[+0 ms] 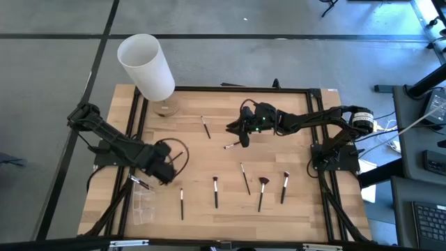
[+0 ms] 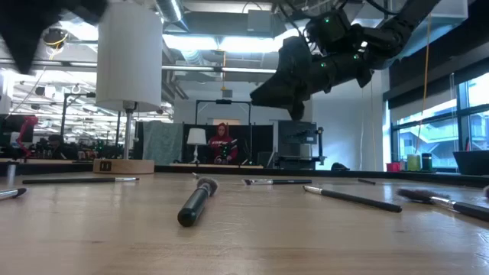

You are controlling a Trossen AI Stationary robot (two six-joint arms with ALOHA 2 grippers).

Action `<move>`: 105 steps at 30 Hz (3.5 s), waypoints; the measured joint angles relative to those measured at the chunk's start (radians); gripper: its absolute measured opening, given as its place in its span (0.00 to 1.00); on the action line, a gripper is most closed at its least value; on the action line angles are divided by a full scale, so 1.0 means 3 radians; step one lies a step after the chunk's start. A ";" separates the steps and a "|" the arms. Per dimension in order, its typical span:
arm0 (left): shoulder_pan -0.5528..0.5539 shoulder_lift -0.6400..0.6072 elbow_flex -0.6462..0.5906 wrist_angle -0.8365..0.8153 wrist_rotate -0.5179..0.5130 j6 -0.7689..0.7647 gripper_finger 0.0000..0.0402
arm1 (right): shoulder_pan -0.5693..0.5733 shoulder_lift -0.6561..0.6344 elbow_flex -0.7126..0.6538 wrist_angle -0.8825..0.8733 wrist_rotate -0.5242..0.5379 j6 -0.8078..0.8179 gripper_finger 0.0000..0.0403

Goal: Put items in baskets/containers
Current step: Put the eyeshadow brush into the transparent organizer

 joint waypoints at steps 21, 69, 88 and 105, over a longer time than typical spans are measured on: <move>0.0811 0.1107 -0.0160 0.2653 -0.0349 0.1618 0.48 | 0.0261 -0.0839 0.0266 -0.2683 0.0861 -0.0770 0.16; 0.0634 0.1144 -0.0160 0.2652 -0.2232 0.1544 0.48 | 0.0203 0.1315 0.1308 -0.3047 0.0199 -0.1669 0.07; 0.0469 0.1144 -0.0160 0.2119 -0.2409 0.1112 0.48 | 0.0052 0.0134 -0.0082 -0.0650 -0.0259 -0.0498 0.08; 0.1058 0.0790 -0.0160 0.3372 -0.1489 0.3358 0.48 | 0.0068 -0.0008 -0.0683 0.1081 -0.0312 0.0156 0.08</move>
